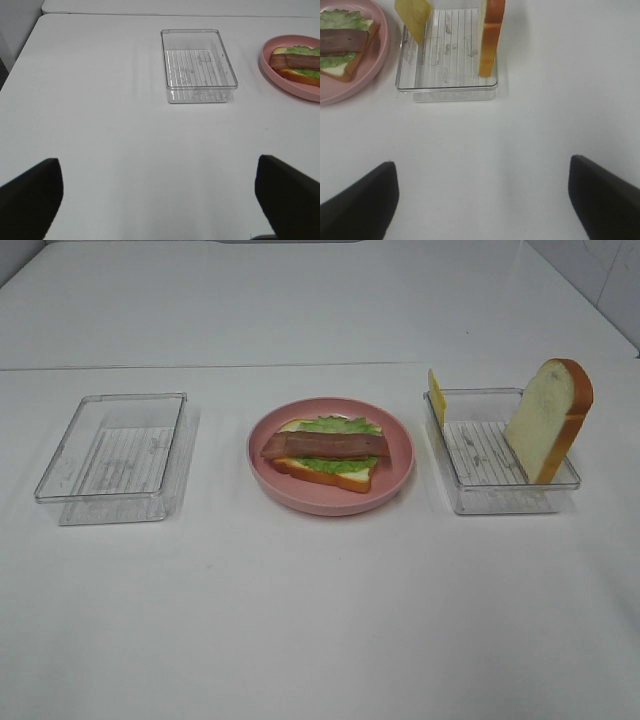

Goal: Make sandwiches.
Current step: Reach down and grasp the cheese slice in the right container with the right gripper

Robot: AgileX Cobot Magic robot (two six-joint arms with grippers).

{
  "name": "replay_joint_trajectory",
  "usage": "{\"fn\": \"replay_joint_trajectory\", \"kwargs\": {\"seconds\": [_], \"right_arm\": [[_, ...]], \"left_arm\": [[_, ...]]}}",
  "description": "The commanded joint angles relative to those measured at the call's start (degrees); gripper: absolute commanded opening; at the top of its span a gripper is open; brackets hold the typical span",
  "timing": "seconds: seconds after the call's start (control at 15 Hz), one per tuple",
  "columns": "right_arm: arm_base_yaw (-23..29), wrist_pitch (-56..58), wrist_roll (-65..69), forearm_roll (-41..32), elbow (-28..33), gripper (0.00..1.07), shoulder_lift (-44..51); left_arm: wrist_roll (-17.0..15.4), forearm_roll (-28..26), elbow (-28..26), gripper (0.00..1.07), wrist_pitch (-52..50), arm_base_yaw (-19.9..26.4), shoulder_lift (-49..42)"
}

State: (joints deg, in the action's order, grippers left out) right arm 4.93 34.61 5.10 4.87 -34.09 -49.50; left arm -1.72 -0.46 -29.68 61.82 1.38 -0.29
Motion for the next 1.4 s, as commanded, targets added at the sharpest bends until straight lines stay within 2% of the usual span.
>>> {"fn": "replay_joint_trajectory", "kwargs": {"seconds": [0.07,0.27,0.4,0.6,0.73,1.07,1.27,1.4], "right_arm": [[-0.2,-0.8,-0.3,-0.6,-8.0,0.9,-11.2],[-0.2,1.2,-1.7,-2.1,-15.4,0.9,-19.1],[-0.2,4.7,-8.3,-8.2,-22.6,0.9,-25.6],[-0.1,8.9,-14.2,-16.2,-29.9,0.9,-32.3],[-0.1,10.7,-16.0,-19.0,-32.8,0.9,-35.4],[8.5,11.7,-15.0,-16.8,-42.2,0.9,-45.8],[11.7,12.2,-12.1,-12.5,-47.2,0.9,-52.1],[11.9,13.1,-11.1,-12.0,-50.0,0.9,-55.2]], "left_arm": [[0.1,-0.2,0.1,0.98,-0.5,0.1,-0.9],[0.1,-0.2,0.1,0.98,-0.5,0.1,-0.9],[0.1,-0.2,0.1,0.98,-0.5,0.1,-0.9],[0.1,-0.2,0.1,0.98,-0.5,0.1,-0.9],[0.1,-0.2,0.1,0.98,-0.5,0.1,-0.9],[0.1,-0.2,0.1,0.98,-0.5,0.1,-0.9],[0.1,-0.2,0.1,0.98,-0.5,0.1,-0.9],[0.1,-0.2,0.1,0.98,-0.5,0.1,-0.9]]}}
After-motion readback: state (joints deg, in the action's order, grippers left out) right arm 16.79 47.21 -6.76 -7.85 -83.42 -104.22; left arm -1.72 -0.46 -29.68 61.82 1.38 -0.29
